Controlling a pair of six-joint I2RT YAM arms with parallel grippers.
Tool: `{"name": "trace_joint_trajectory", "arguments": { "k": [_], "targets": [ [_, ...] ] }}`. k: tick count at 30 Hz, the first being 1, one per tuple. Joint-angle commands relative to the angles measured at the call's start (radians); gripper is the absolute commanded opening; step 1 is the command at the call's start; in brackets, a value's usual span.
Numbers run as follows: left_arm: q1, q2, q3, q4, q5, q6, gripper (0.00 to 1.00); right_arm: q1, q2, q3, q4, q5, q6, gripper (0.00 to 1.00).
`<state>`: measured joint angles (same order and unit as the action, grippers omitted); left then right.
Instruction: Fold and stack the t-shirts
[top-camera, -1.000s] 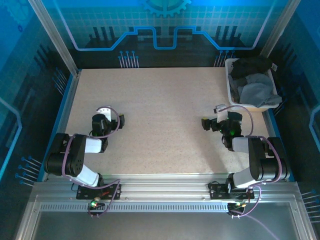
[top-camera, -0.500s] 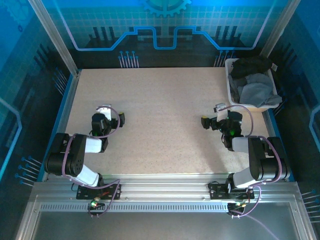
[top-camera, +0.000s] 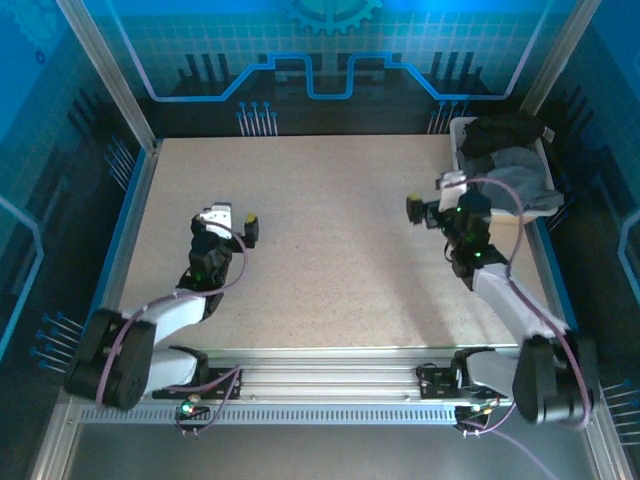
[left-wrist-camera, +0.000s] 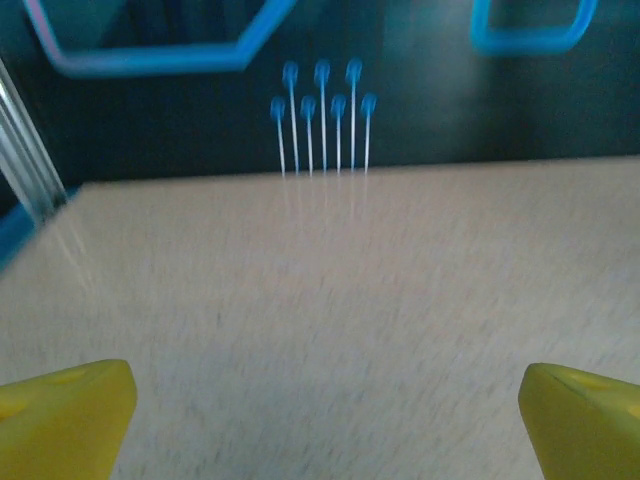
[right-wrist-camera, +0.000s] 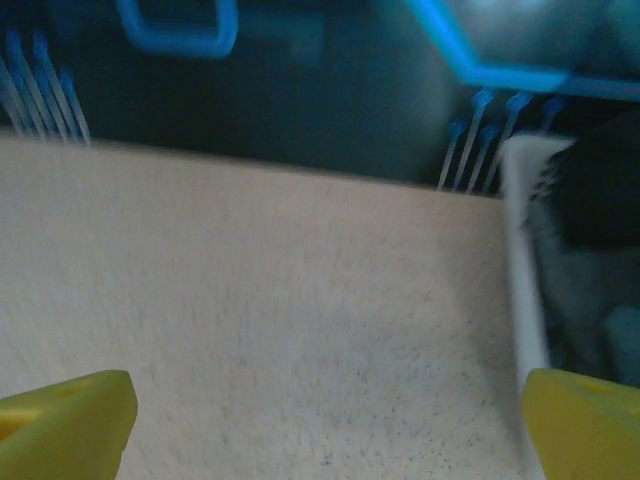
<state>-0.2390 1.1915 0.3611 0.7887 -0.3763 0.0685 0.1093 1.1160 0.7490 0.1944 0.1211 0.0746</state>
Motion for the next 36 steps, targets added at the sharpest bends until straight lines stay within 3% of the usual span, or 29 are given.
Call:
{"name": "trace_joint_trajectory", "arguments": {
  "k": [1,2,3,4,7,10,16,23,30,32,36],
  "targets": [
    [-0.039,-0.085,0.181,-0.224,-0.251,-0.161,0.99,-0.077,-0.056,0.273,-0.520,0.177,0.362,1.00],
    [-0.036,-0.107,0.269,-0.467,-0.277,-0.351,0.99,-0.111,-0.043,0.309,-0.606,0.195,0.411,1.00],
    [-0.025,-0.133,0.390,-0.753,-0.218,-0.520,0.99,-0.161,-0.029,0.318,-0.608,0.104,0.387,1.00],
    [-0.016,-0.135,0.461,-0.863,-0.167,-0.580,0.99,-0.182,-0.021,0.317,-0.590,0.092,0.366,1.00],
    [0.045,-0.035,0.582,-0.905,0.136,-0.690,0.99,-0.234,0.039,0.341,-0.581,0.148,0.382,1.00],
    [0.014,0.095,0.744,-1.019,0.269,-0.713,0.99,-0.319,0.109,0.344,-0.527,0.115,0.418,1.00],
    [-0.123,0.161,0.826,-1.036,0.319,-0.688,0.99,-0.456,0.328,0.443,-0.535,-0.004,0.477,1.00],
    [-0.166,0.148,0.824,-0.999,0.499,-0.683,0.99,-0.514,0.521,0.542,-0.480,-0.086,0.471,0.97],
    [-0.184,0.127,0.826,-1.032,0.525,-0.669,0.99,-0.534,0.679,0.643,-0.517,-0.101,0.489,0.88],
    [-0.184,0.122,0.825,-1.031,0.533,-0.674,0.99,-0.550,0.699,0.639,-0.494,-0.123,0.507,0.83],
    [-0.185,0.116,0.822,-1.033,0.539,-0.683,0.98,-0.568,0.740,0.664,-0.490,-0.166,0.511,0.64]
  ]
}}
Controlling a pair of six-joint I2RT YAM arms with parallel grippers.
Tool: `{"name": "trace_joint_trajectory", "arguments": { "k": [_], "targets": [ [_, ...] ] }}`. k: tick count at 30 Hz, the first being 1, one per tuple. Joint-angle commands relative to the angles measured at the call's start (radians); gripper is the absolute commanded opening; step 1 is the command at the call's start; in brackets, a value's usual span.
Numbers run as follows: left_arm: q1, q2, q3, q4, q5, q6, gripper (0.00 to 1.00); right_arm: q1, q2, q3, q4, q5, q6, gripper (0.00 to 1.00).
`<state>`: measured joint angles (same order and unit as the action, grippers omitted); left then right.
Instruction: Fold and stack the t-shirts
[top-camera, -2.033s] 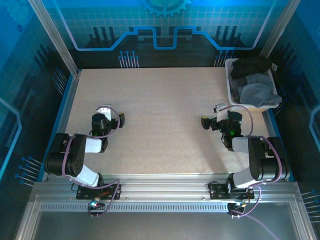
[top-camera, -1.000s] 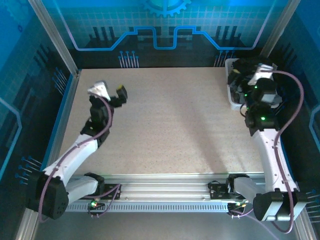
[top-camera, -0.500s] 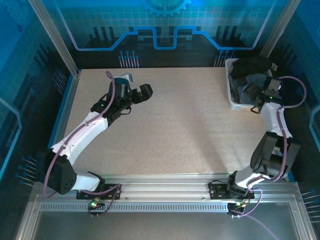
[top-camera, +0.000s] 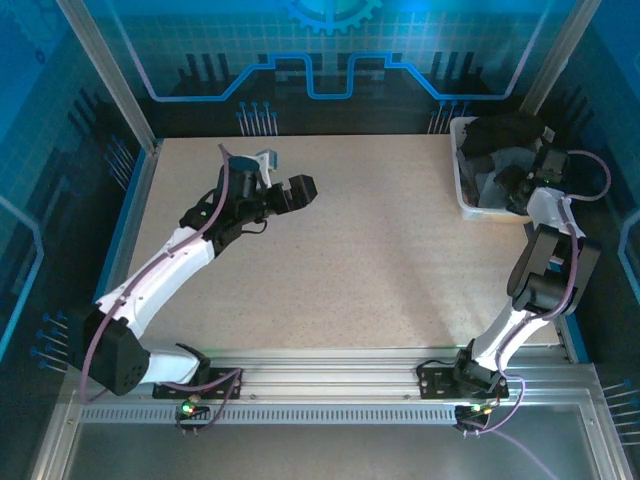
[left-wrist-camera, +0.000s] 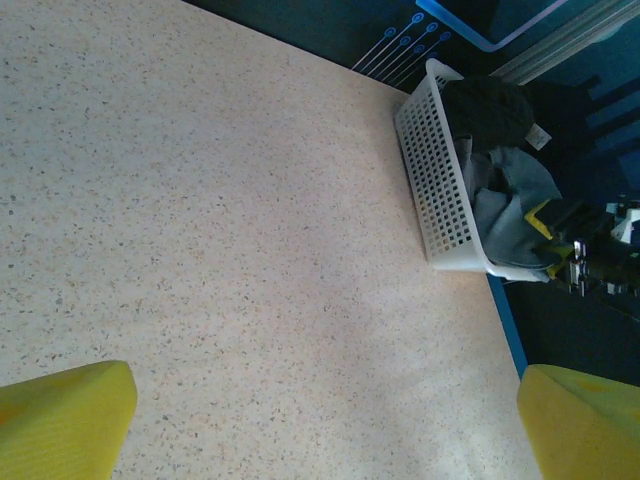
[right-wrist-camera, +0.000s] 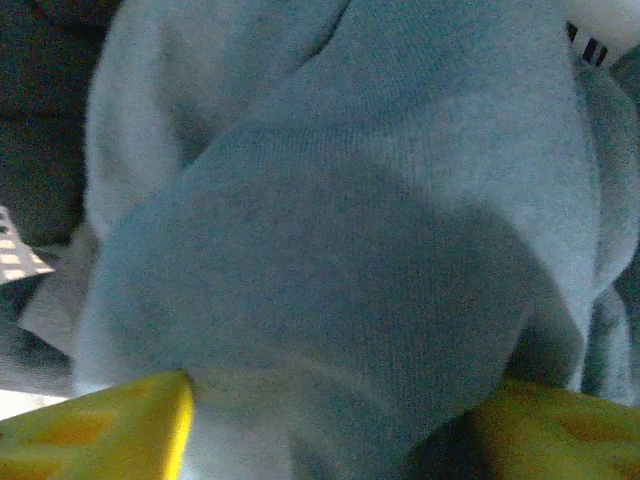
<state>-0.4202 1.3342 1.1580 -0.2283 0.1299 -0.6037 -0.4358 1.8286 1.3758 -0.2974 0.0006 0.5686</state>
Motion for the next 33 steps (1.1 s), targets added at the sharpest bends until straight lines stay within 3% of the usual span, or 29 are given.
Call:
{"name": "trace_joint_trajectory", "arguments": {
  "k": [1,4,6,11,21,28,33],
  "targets": [
    [-0.005,-0.027,0.022,-0.013,0.033,-0.013,0.98,-0.024,0.030,0.037,0.007,-0.058,0.019,0.56],
    [-0.003,-0.032,0.016,-0.004,0.032,-0.021,0.96,-0.027,0.011,0.017,0.038,-0.097,0.022,0.26],
    [-0.005,-0.035,0.011,0.003,0.033,-0.025,0.96,-0.026,-0.031,-0.015,0.067,-0.100,0.029,0.13],
    [-0.004,-0.038,-0.010,0.015,0.028,-0.034,0.96,-0.001,-0.190,-0.117,0.122,-0.046,0.039,0.00],
    [-0.008,-0.003,-0.004,0.014,0.019,-0.040,0.95,0.142,-0.477,-0.145,0.080,0.056,0.052,0.00],
    [-0.008,0.026,0.040,-0.061,-0.049,-0.024,0.95,0.348,-0.566,0.025,0.018,0.134,-0.042,0.00],
    [-0.008,0.016,0.040,-0.085,-0.091,-0.028,0.95,0.556,-0.590,0.176,-0.020,0.229,-0.167,0.00]
  ]
}}
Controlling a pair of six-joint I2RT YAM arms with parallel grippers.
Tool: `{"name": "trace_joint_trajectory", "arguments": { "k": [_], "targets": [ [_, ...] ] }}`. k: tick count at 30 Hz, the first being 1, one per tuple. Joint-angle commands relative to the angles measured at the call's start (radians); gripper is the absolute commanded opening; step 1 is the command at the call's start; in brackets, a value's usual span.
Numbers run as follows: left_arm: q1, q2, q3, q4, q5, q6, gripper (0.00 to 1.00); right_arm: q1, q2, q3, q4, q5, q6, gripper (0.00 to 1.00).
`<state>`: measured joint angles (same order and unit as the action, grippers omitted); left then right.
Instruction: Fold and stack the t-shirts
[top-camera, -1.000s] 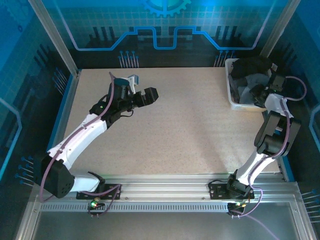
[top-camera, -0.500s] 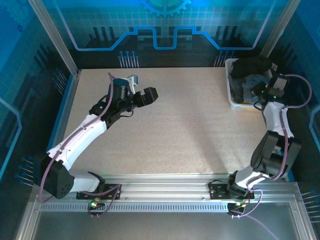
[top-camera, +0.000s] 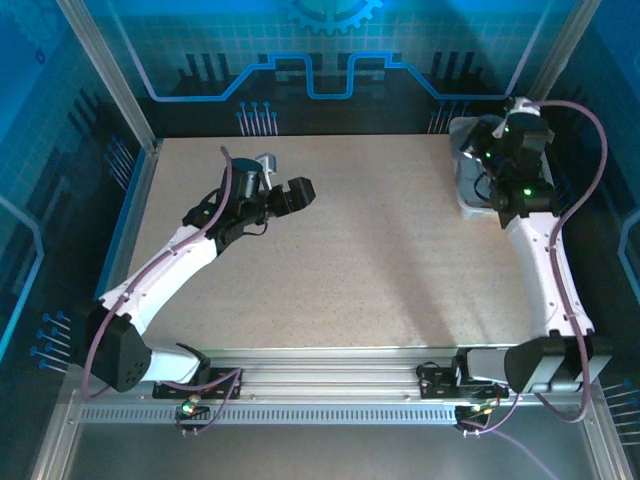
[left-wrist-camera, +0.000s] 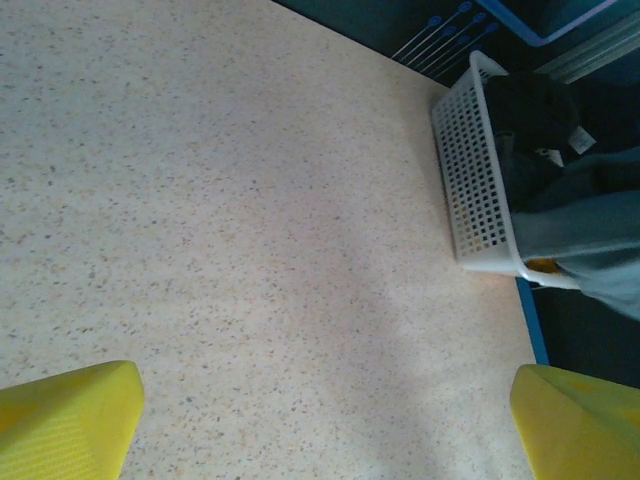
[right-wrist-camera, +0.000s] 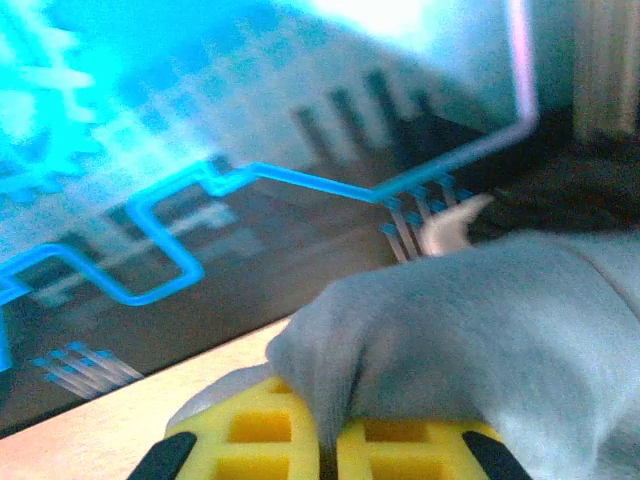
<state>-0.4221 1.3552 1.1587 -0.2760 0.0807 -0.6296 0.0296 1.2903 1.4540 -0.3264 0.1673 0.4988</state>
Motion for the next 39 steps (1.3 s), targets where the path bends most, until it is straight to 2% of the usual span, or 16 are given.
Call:
{"name": "trace_joint_trajectory", "arguments": {
  "k": [1,5,11,16,19,23,26,29,31,34,35,39],
  "targets": [
    [-0.006,-0.008,0.038,-0.043,-0.050,-0.004,0.95,0.133,-0.054,0.124,0.006,0.075,-0.119,0.00],
    [-0.006,-0.032,0.032,-0.069,-0.099,-0.009,0.95,0.299,-0.042,0.225,-0.014,0.120,-0.192,0.00],
    [-0.005,-0.096,0.040,-0.144,-0.242,-0.002,0.96,0.625,0.056,0.325,-0.051,0.241,-0.314,0.00],
    [-0.006,-0.174,0.054,-0.288,-0.448,-0.043,0.95,0.710,0.150,0.240,-0.075,0.210,-0.204,0.00],
    [-0.005,-0.215,0.042,-0.325,-0.488,-0.034,0.95,0.699,0.182,0.187,-0.076,0.152,-0.121,0.00],
    [-0.006,-0.236,0.016,-0.366,-0.477,-0.039,0.95,0.620,0.239,0.191,-0.192,0.090,-0.005,0.00],
    [-0.004,-0.228,-0.014,-0.356,-0.410,-0.044,0.93,0.520,0.253,0.148,-0.255,0.029,0.133,0.00],
    [-0.006,-0.186,-0.033,-0.340,-0.315,-0.038,0.92,0.429,0.234,0.049,-0.245,-0.036,0.237,0.00],
    [-0.006,-0.150,-0.048,-0.329,-0.262,-0.049,0.91,0.385,0.229,-0.008,-0.249,-0.073,0.263,0.00],
    [-0.005,-0.106,-0.083,-0.284,-0.192,-0.086,0.91,0.343,0.227,-0.055,-0.337,-0.049,0.272,0.00],
    [-0.005,-0.093,-0.099,-0.263,-0.172,-0.107,0.91,0.324,0.225,-0.074,-0.372,-0.044,0.276,0.03],
    [-0.005,-0.030,-0.132,-0.187,-0.097,-0.175,0.87,0.235,0.175,-0.187,-0.478,0.008,0.331,0.29]
  ]
}}
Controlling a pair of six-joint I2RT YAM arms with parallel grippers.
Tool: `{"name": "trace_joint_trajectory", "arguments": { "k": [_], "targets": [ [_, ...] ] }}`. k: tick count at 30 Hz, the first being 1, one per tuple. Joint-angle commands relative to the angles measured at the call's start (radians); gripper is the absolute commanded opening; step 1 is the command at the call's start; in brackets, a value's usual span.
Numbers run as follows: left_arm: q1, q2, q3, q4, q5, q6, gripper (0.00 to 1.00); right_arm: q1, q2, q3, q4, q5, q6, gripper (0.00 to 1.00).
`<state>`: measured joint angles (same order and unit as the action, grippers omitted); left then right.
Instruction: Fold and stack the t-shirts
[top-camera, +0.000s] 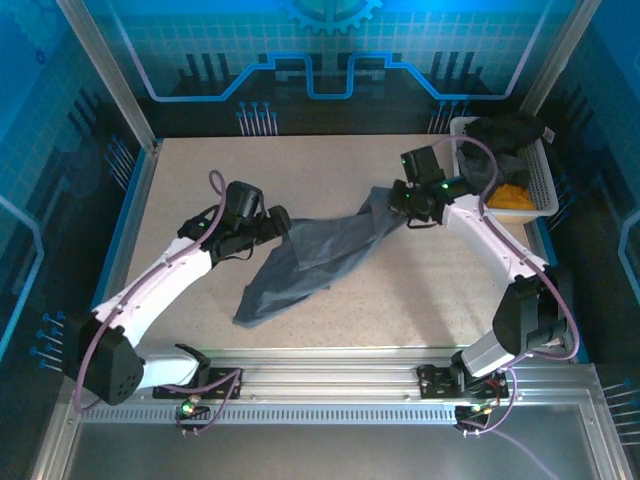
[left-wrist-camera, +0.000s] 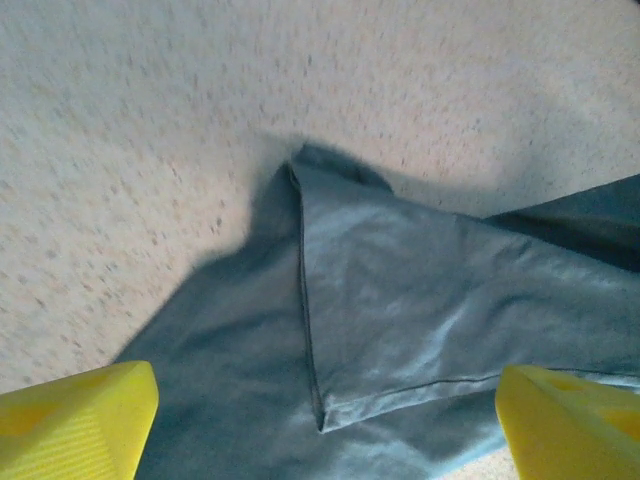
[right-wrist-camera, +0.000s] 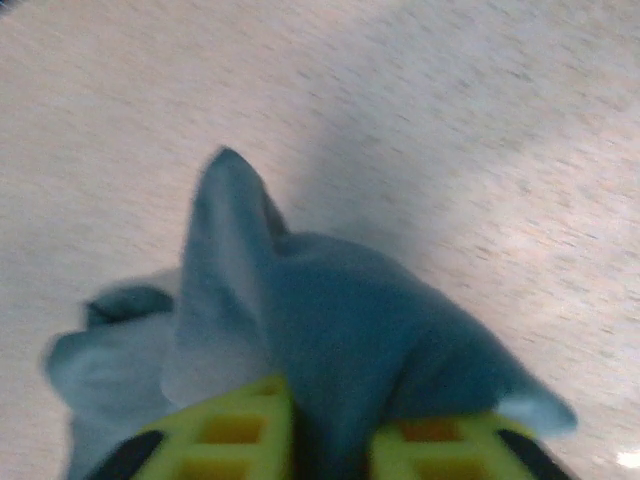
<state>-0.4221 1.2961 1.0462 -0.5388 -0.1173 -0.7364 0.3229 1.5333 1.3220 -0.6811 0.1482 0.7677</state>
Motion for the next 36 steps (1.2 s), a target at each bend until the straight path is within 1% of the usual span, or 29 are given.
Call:
{"name": "trace_joint_trajectory", "arguments": {
  "k": [1,3,5,6,9,11,14,16,17,20,22,24,26,28,32,33,34,35,36],
  "targets": [
    [-0.005,0.048,-0.020,0.088,0.117,-0.079,0.86,-0.071,-0.092,-0.081,-0.126,0.041,0.064,0.35],
    [-0.006,0.097,-0.008,0.112,0.155,-0.086,0.85,-0.072,-0.134,-0.121,-0.114,0.067,0.031,0.48],
    [-0.005,0.144,0.012,0.132,0.189,-0.086,0.85,-0.049,-0.150,-0.120,-0.112,0.089,-0.013,0.57],
    [-0.006,0.173,0.028,0.141,0.210,-0.086,0.85,-0.030,-0.147,-0.116,-0.112,0.096,-0.039,0.60],
    [-0.010,0.258,0.060,0.153,0.262,-0.113,0.82,0.016,-0.105,-0.111,-0.101,0.082,-0.089,0.62],
    [-0.018,0.304,0.063,0.165,0.288,-0.141,0.81,0.019,-0.060,-0.120,-0.082,0.046,-0.090,0.64],
    [-0.036,0.357,0.065,0.177,0.293,-0.165,0.80,0.019,0.013,-0.108,-0.078,-0.006,-0.078,0.64],
    [-0.045,0.390,0.075,0.186,0.301,-0.167,0.77,0.018,0.047,-0.103,-0.068,-0.034,-0.066,0.65],
    [-0.048,0.409,0.080,0.197,0.309,-0.170,0.74,0.020,0.059,-0.101,-0.057,-0.051,-0.061,0.65],
    [-0.053,0.462,0.098,0.231,0.329,-0.172,0.61,0.055,0.100,-0.074,-0.038,-0.073,-0.086,0.65],
    [-0.053,0.483,0.115,0.245,0.339,-0.171,0.43,0.100,0.126,-0.047,-0.033,-0.065,-0.126,0.65],
    [-0.052,0.477,0.125,0.249,0.333,-0.168,0.18,0.151,0.147,-0.027,-0.009,-0.069,-0.172,0.66],
    [-0.056,0.440,0.129,0.244,0.312,-0.164,0.01,0.198,0.160,-0.021,0.024,-0.078,-0.213,0.69],
    [-0.058,0.399,0.143,0.220,0.288,-0.149,0.00,0.235,0.166,-0.025,0.050,-0.089,-0.224,0.74],
    [-0.057,0.338,0.166,0.135,0.278,-0.114,0.00,0.258,0.175,-0.046,0.094,-0.189,-0.185,0.81],
    [-0.058,0.319,0.163,0.101,0.263,-0.116,0.03,0.266,0.182,-0.047,0.100,-0.218,-0.187,0.82],
    [-0.057,0.299,0.158,0.056,0.239,-0.118,0.20,0.277,0.192,-0.043,0.097,-0.232,-0.196,0.83],
    [-0.057,0.277,0.150,-0.004,0.196,-0.127,0.33,0.297,0.211,-0.027,0.082,-0.242,-0.212,0.84],
    [-0.055,0.247,0.133,-0.056,0.154,-0.141,0.37,0.326,0.234,0.001,0.051,-0.241,-0.237,0.84]
  ]
}}
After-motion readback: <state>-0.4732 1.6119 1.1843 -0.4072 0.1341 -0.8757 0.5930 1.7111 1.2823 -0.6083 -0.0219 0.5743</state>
